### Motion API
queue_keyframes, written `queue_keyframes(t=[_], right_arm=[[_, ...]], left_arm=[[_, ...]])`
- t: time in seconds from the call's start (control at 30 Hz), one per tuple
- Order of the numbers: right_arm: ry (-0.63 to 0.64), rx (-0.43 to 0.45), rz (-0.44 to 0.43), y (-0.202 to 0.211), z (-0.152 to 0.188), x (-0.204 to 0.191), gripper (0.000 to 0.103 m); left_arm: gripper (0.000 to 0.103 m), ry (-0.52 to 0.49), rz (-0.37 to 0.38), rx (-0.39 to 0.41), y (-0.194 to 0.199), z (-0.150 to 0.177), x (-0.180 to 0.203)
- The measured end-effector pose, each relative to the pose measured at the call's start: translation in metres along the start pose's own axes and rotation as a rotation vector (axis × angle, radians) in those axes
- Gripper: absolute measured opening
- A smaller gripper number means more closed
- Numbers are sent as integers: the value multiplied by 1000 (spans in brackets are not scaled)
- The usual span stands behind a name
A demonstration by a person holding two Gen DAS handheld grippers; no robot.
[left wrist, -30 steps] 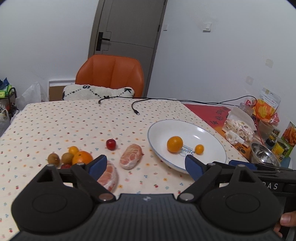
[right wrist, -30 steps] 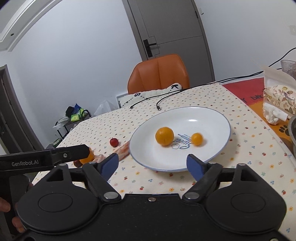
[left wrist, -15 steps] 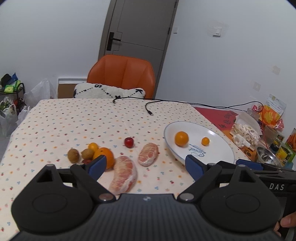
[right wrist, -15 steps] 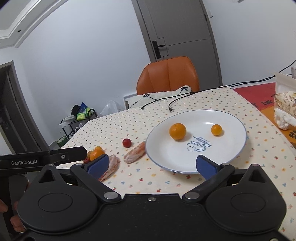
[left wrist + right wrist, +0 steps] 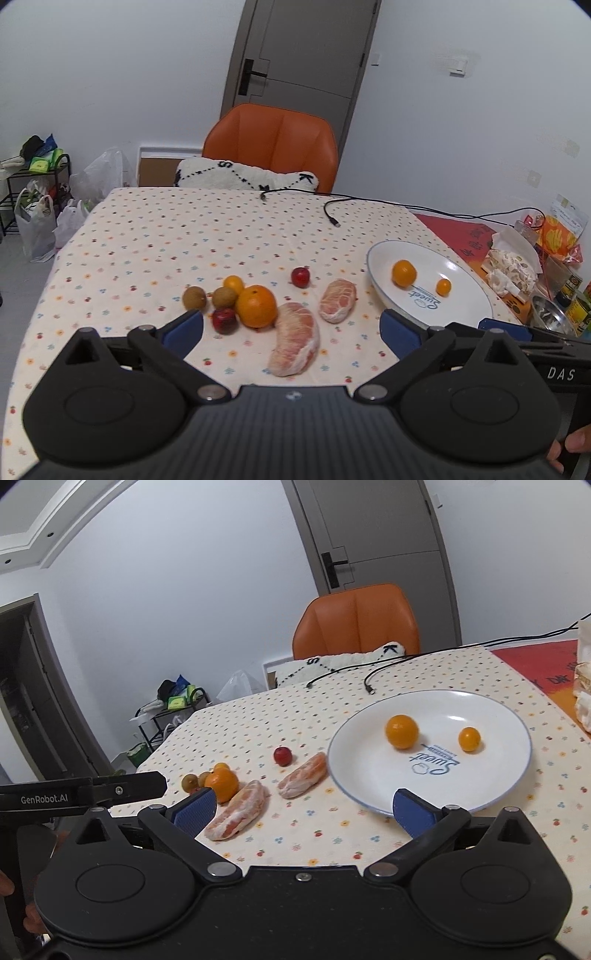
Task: Organize fruits
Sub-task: 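Withdraw both open tools from the plate back toward the fruit pile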
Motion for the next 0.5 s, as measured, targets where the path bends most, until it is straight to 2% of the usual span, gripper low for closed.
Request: queue_keyframes(t=[0.27, 0.37, 0.5], right_arm=[[15, -34, -36, -12, 6, -16, 103], [21, -43, -43, -17, 7, -23, 103], [30, -64, -53, -25, 10, -30, 96]], left_arm=[[101, 34, -2, -12, 3, 2, -20], [101, 33, -26, -7, 3, 3, -27], [100, 37, -29, -4, 3, 3, -35]])
Point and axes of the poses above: each gripper's, at about its wrist camera, not at the fingertips, and y roughly against the way its jaws point, x to its right, z to its underside, the point moved 7 cm from there along -y, roughly the way its jaws point, and after that the axes turned 2 degrees about z, right-handed, at the moved point
